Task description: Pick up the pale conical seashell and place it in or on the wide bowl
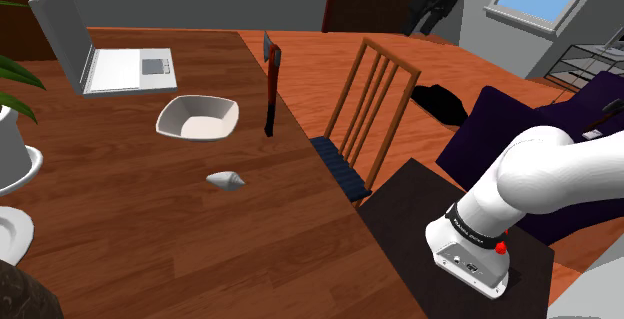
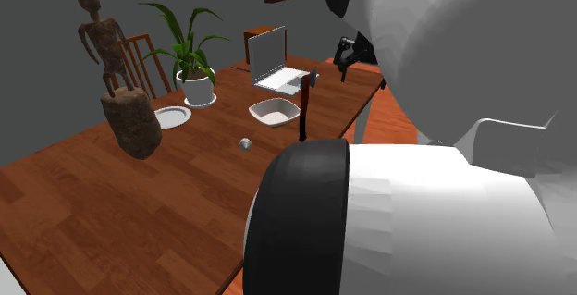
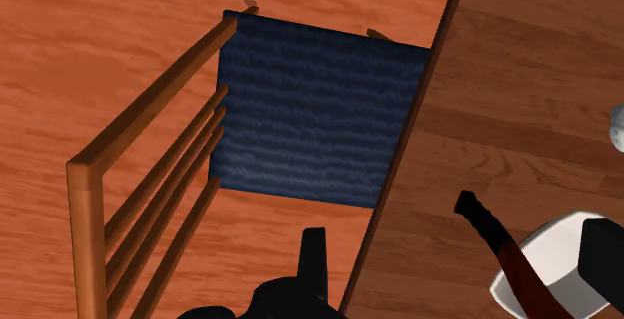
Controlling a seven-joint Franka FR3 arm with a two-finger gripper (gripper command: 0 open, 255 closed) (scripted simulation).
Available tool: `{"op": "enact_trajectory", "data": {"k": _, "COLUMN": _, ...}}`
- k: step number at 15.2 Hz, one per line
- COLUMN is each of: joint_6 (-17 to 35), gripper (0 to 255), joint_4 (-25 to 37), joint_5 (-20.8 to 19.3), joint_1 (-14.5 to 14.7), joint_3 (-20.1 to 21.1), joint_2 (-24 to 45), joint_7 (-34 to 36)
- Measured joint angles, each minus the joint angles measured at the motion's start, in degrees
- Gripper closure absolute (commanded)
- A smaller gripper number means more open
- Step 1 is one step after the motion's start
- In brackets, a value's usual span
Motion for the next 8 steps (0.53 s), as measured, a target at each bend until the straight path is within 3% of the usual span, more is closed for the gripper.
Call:
{"op": "enact_trajectory", "data": {"k": 2, "joint_6": 0.6, "gripper": 0, "joint_4": -0.3, "joint_5": 0.3, "joint_1": 0.2, "joint_3": 0.6, "joint_2": 0.2, "joint_7": 0.6}}
{"op": "enact_trajectory", "data": {"k": 8, "joint_6": 9.4, "gripper": 0, "joint_4": -6.4, "joint_5": 3.6, "joint_1": 1.8, "joint_3": 6.2, "joint_2": 2.2, "joint_7": 5.8}}
